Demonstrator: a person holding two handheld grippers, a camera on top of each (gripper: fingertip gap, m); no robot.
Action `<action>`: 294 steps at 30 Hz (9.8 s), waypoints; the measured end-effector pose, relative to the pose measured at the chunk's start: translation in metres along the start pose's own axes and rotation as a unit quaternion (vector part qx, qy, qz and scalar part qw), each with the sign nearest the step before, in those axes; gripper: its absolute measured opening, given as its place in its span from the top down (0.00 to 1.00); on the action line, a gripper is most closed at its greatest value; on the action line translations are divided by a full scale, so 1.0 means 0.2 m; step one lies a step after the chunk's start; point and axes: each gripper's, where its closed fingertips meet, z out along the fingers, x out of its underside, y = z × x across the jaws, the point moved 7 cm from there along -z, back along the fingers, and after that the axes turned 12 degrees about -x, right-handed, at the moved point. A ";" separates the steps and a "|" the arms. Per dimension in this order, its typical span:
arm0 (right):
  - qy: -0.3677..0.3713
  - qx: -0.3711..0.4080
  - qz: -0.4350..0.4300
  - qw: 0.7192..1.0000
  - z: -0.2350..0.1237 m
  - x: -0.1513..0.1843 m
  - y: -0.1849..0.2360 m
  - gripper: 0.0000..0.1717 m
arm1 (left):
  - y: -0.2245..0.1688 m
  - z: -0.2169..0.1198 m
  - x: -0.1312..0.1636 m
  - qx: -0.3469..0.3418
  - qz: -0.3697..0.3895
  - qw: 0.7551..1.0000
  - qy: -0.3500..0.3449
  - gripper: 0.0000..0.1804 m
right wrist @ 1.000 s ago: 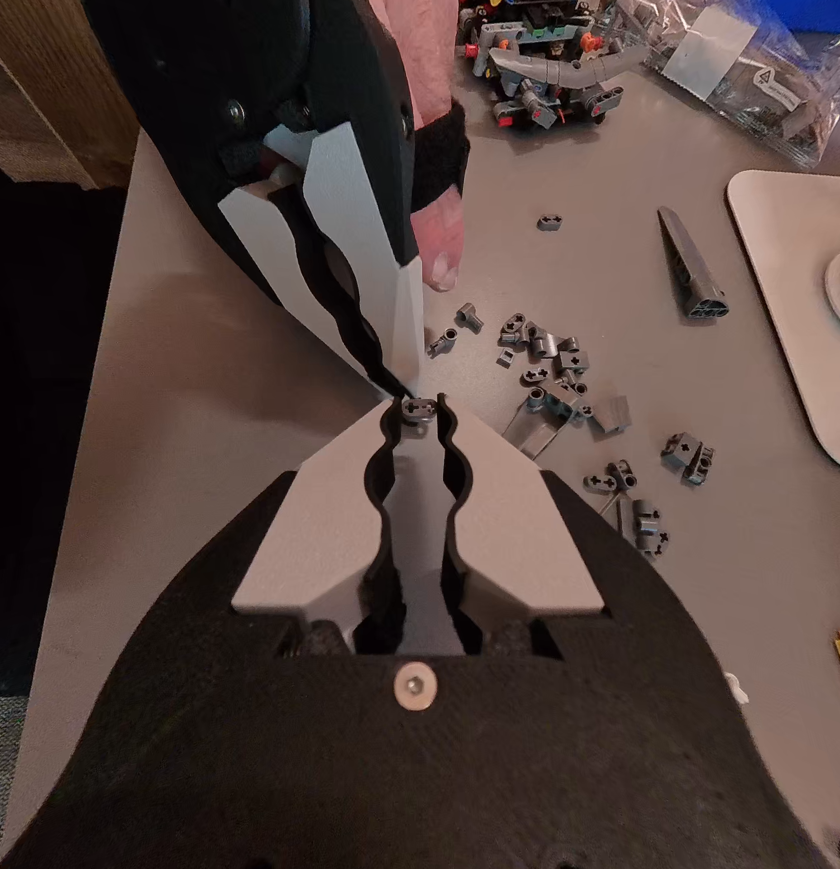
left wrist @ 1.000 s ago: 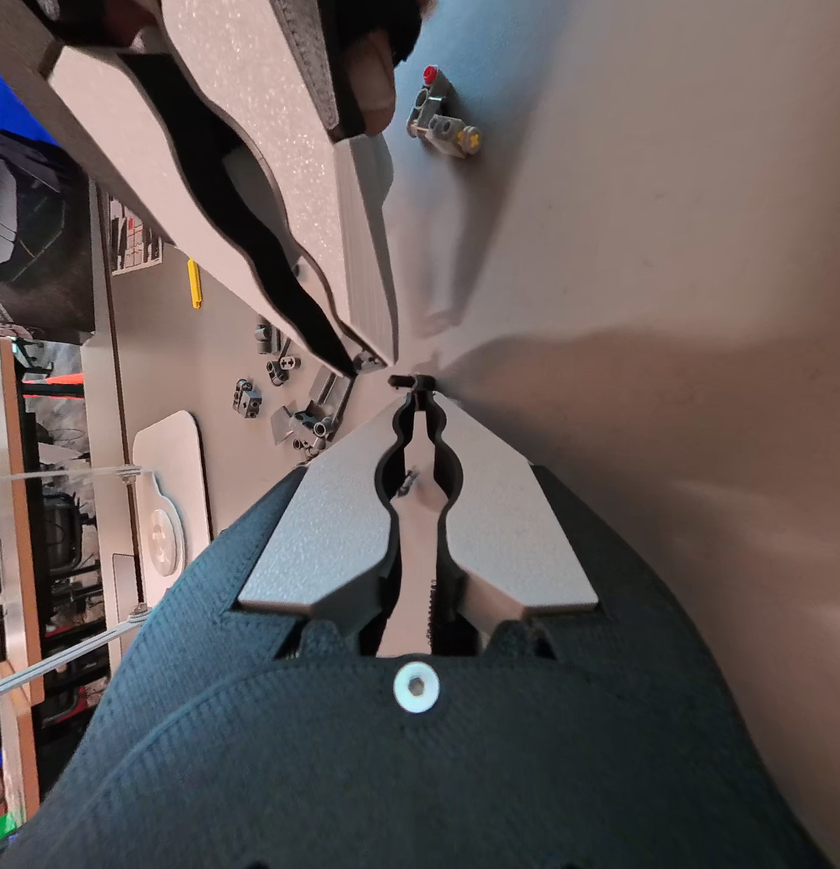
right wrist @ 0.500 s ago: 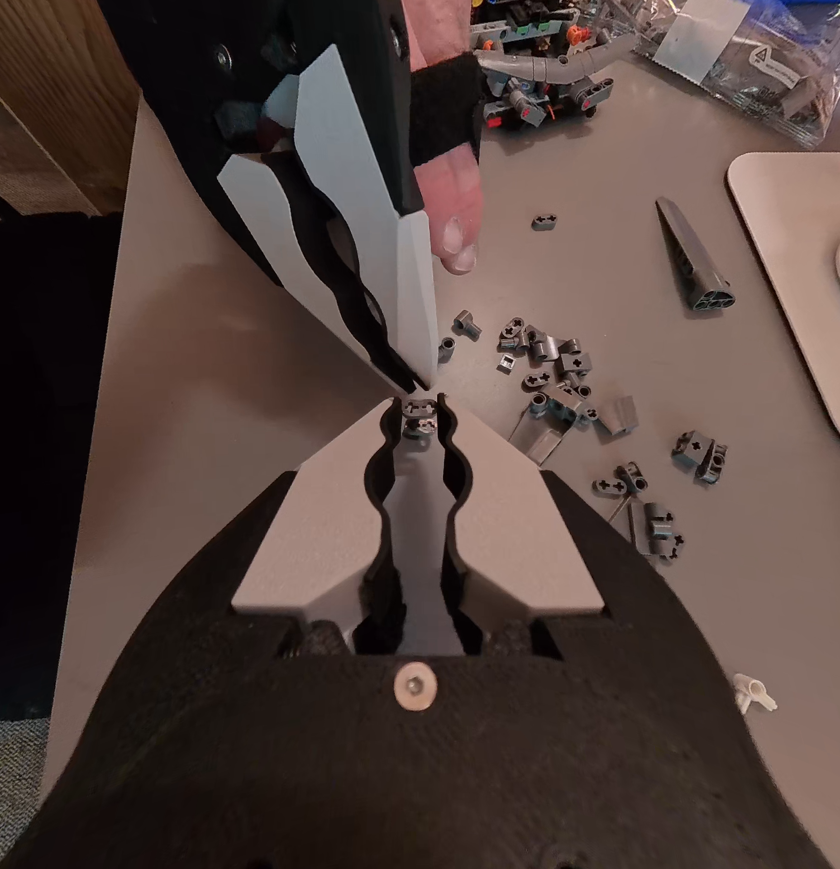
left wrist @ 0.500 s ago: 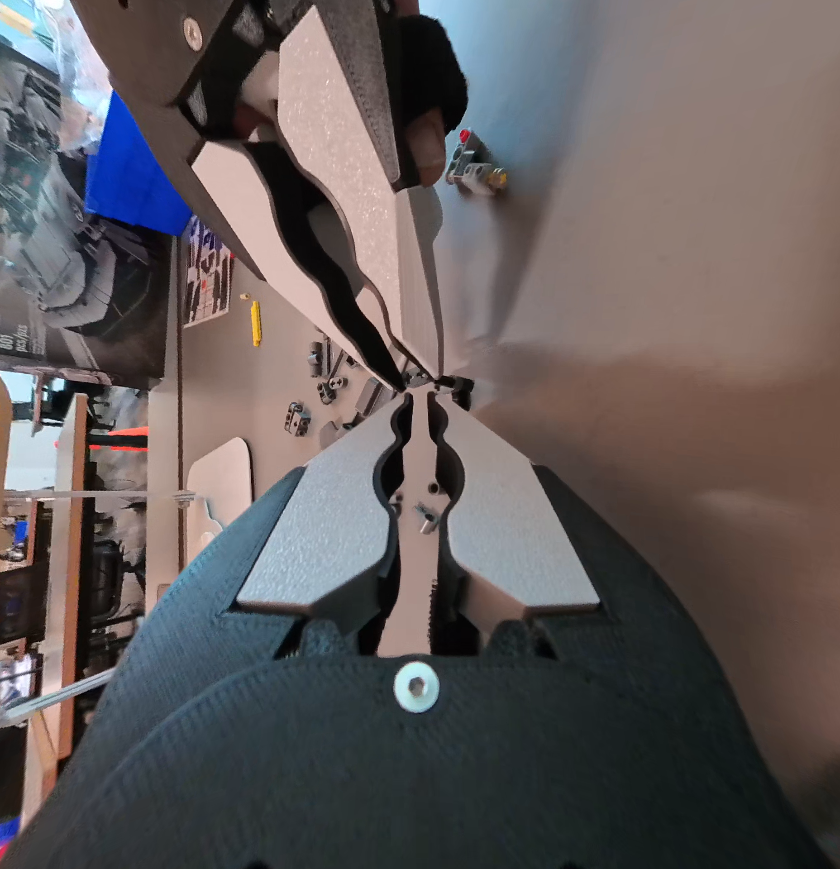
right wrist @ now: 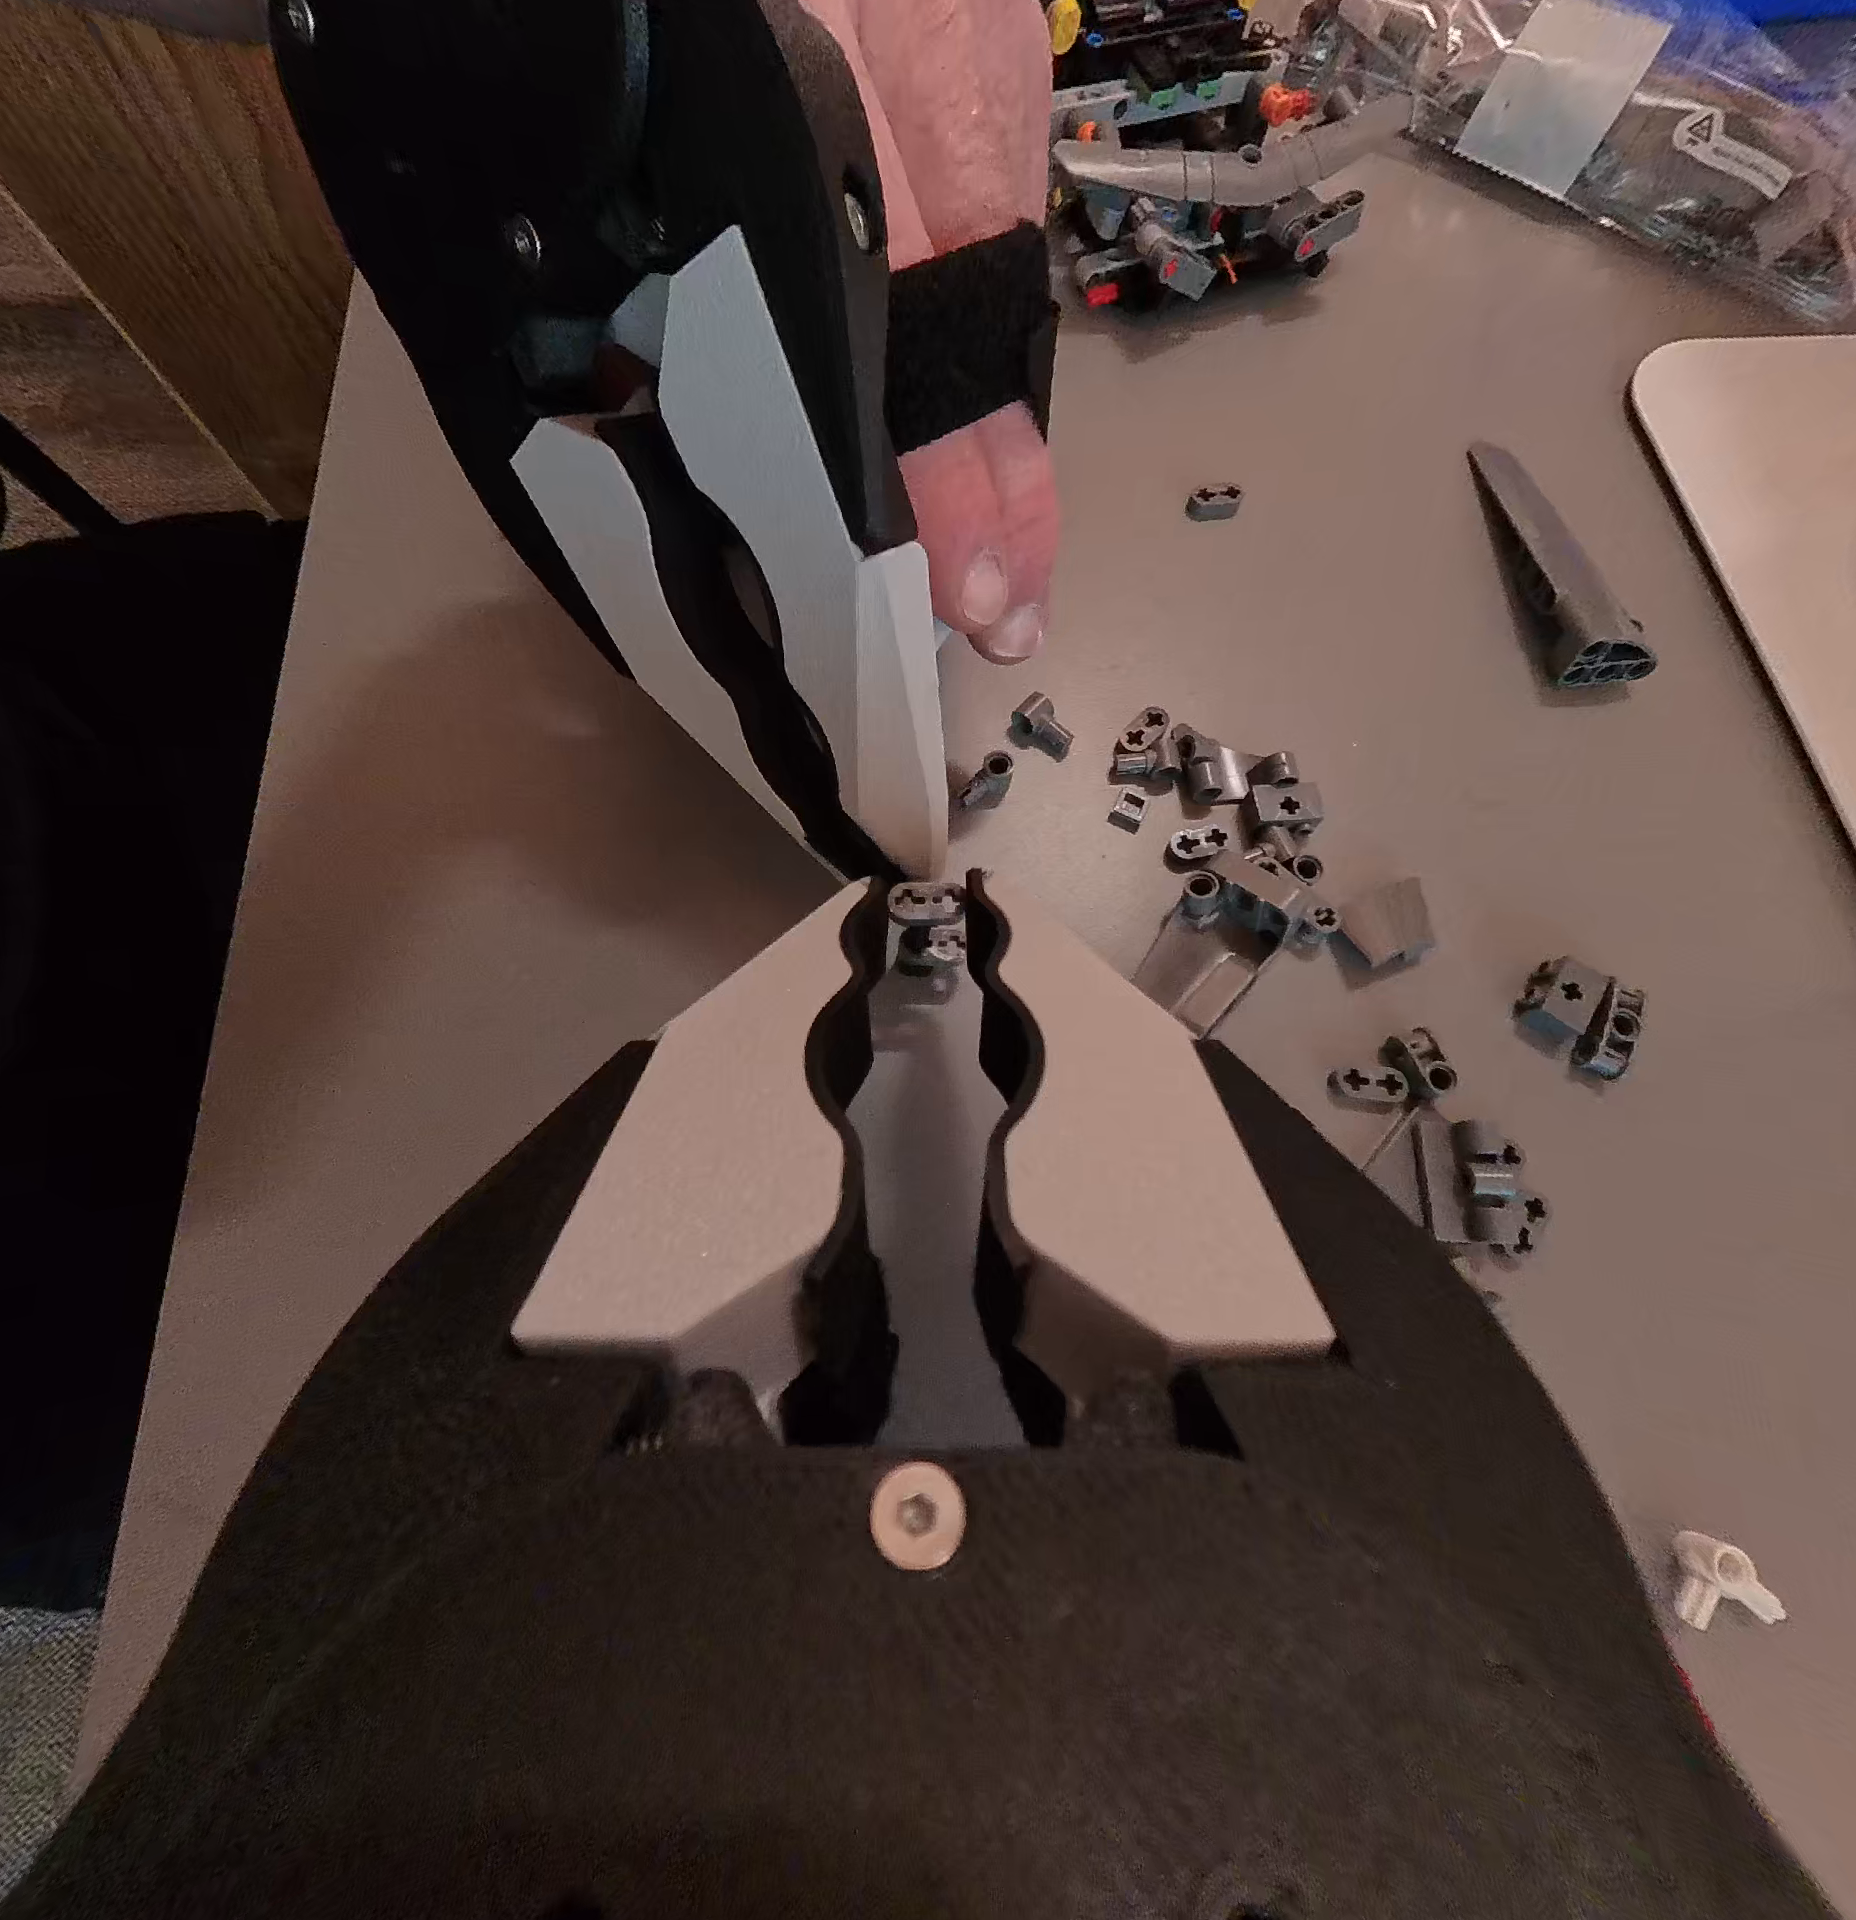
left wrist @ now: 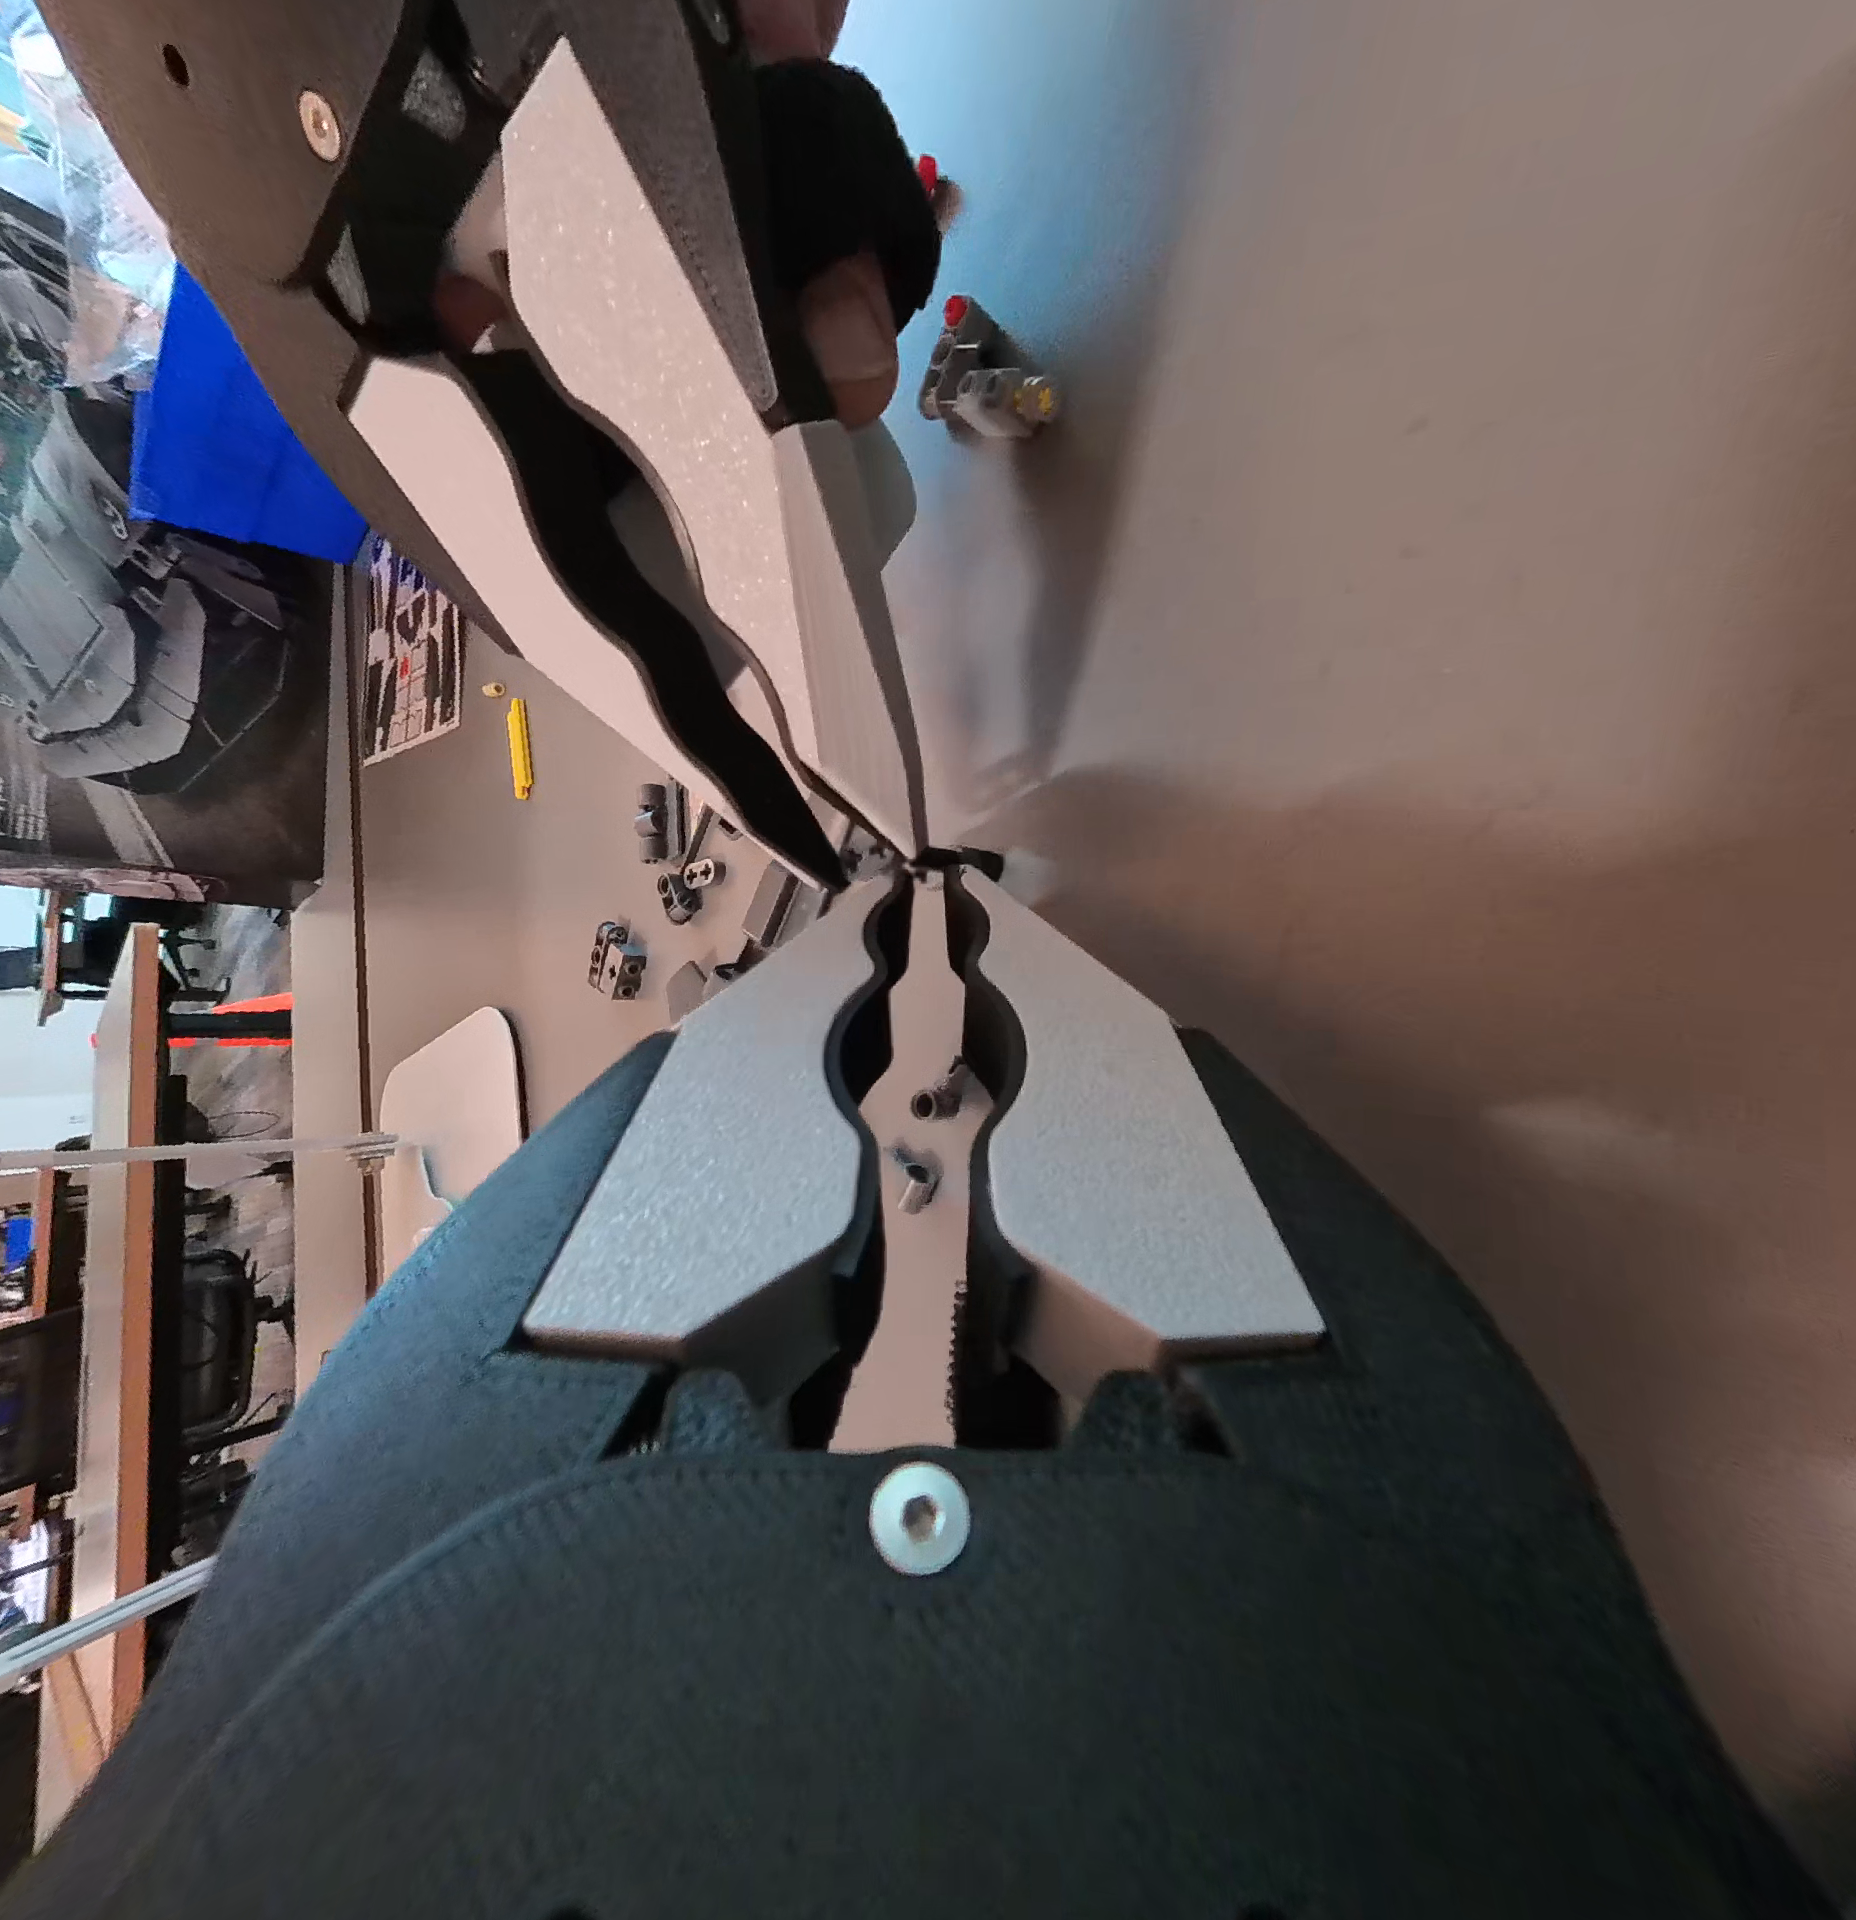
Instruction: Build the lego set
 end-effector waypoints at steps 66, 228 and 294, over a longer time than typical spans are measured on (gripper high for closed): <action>0.017 0.091 0.040 0.995 0.02 0.01 0.05 0.93 | -0.04 0.02 0.00 -0.013 0.044 0.998 0.032 0.98; 0.188 0.070 -0.049 0.979 -0.05 -0.02 0.08 0.93 | 0.00 0.11 -0.02 0.017 -0.130 0.986 0.107 0.96; 0.189 0.448 -0.336 0.807 -0.13 -0.31 0.20 0.93 | 0.38 -0.13 -0.07 0.035 -0.535 0.825 -0.178 0.99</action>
